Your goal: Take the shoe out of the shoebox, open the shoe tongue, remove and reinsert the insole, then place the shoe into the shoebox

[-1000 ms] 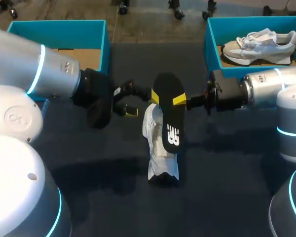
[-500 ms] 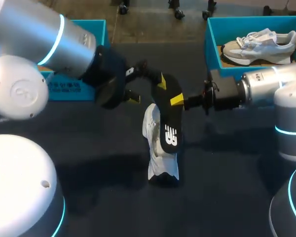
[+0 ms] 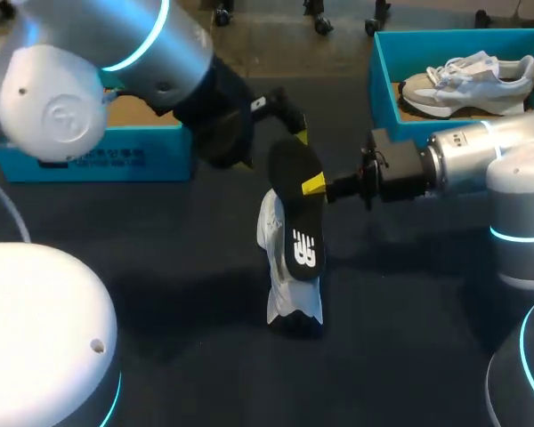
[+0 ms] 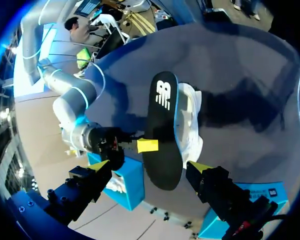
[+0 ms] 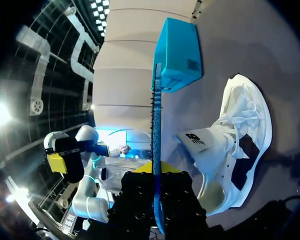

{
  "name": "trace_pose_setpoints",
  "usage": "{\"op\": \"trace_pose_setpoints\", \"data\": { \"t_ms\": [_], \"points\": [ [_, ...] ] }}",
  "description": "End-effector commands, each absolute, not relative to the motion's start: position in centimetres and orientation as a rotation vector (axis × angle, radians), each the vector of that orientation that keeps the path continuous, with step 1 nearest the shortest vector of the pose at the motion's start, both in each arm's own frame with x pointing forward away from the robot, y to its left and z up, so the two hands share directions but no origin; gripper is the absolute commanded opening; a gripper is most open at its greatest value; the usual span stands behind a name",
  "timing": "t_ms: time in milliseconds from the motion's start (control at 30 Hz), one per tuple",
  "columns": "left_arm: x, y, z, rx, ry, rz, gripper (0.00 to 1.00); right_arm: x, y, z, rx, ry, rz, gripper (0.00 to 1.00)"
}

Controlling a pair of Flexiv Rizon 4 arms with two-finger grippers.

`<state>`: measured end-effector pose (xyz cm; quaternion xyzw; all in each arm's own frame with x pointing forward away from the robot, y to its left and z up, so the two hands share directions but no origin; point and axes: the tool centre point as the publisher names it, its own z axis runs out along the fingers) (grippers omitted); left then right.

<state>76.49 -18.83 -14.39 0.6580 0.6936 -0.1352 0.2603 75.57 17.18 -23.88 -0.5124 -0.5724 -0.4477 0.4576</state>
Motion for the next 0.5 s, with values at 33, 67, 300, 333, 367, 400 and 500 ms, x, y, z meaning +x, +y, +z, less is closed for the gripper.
{"op": "trace_pose_setpoints", "data": {
  "t_ms": [33, 67, 300, 333, 367, 400, 500],
  "points": [
    [77.08, -20.18, -14.42, 1.883, 2.028, -0.158, 1.0, 75.55, 17.51, -24.09, -1.267, -1.41, -1.106, 0.0],
    [77.13, -20.24, -14.36, 1.889, 2.028, -0.151, 1.0, 75.55, 17.52, -24.1, -1.268, -1.41, -1.107, 0.0],
    [77.39, -20.52, -14.2, 1.893, 2.047, -0.101, 1.0, 75.65, 17.55, -24.1, -1.264, -1.415, -1.116, 0.0],
    [77.39, -20.52, -14.2, 1.893, 2.047, -0.101, 1.0, 75.69, 17.56, -24.05, -1.262, -1.417, -1.117, 0.0],
    [77.39, -20.52, -14.2, 1.893, 2.047, -0.101, 1.0, 75.72, 17.57, -24.01, -1.259, -1.418, -1.116, 0.0],
    [77.39, -20.52, -14.2, 1.893, 2.047, -0.101, 1.0, 75.72, 17.57, -24.01, -1.257, -1.419, -1.116, 0.0],
    [77.39, -20.52, -14.2, 1.893, 2.047, -0.101, 1.0, 75.8, 17.42, -23.91, -1.254, -1.421, -1.114, 0.0]
  ]
}}
